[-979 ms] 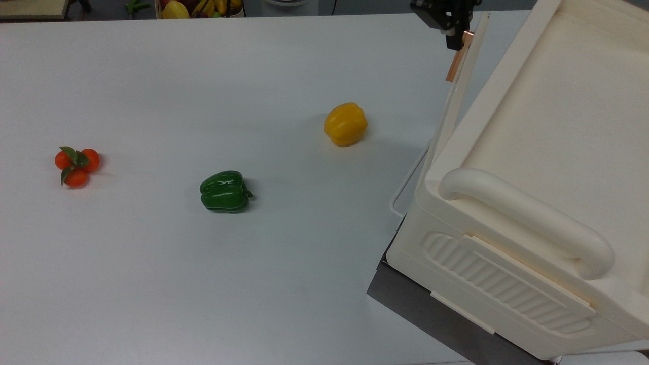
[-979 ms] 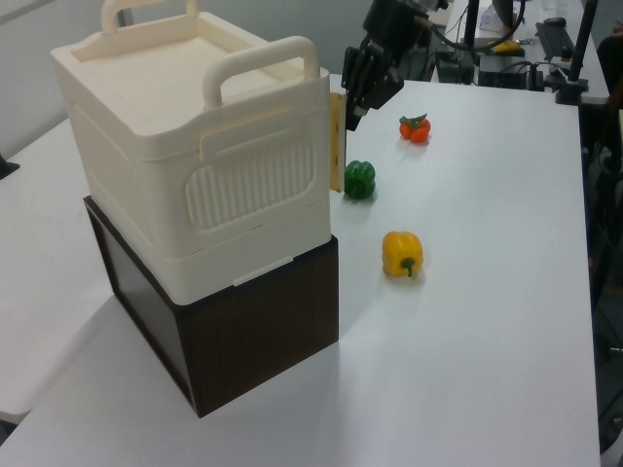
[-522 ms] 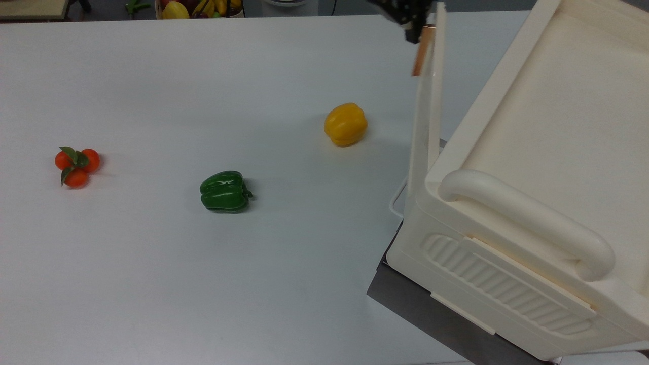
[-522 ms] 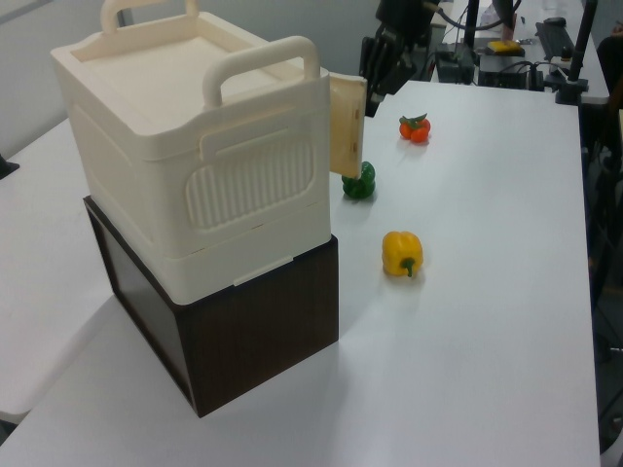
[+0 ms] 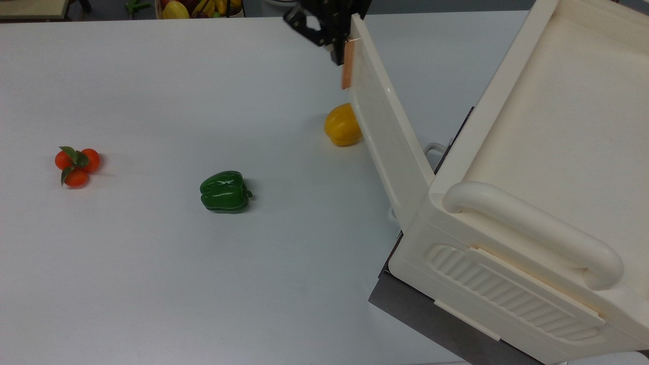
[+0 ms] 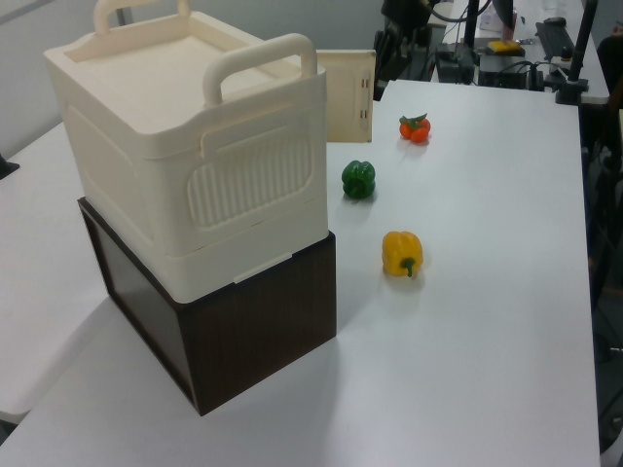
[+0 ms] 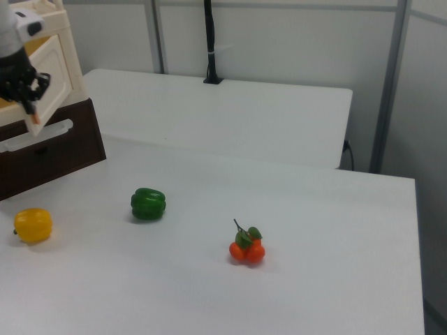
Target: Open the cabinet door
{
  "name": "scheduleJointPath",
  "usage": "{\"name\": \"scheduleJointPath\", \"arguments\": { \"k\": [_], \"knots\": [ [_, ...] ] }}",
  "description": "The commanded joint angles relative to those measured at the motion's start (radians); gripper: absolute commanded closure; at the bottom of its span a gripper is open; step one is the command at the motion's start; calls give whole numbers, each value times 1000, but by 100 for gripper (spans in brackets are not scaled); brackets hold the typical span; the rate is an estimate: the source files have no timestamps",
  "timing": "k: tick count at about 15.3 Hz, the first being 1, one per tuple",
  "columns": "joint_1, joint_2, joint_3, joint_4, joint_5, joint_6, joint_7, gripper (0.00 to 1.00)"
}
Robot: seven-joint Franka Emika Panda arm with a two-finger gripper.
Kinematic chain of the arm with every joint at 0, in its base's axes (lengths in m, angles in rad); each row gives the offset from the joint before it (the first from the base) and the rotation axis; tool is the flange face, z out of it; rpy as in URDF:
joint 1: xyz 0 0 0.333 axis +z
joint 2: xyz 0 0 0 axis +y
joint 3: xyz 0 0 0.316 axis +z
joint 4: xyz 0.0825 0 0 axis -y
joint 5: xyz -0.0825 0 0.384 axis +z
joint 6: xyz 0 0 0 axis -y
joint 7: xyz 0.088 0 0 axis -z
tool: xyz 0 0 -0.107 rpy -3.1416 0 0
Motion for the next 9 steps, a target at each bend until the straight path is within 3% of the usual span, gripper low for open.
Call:
{"name": "scheduleJointPath", "arguments": {
  "k": [1,5,9],
  "knots": [
    [-1,12,-46,-11,-4,40,-26,93],
    [-1,30,-100,-8,-1,119,-43,90],
    [-1,60,-120,-11,-3,267,-34,90]
  ]
}}
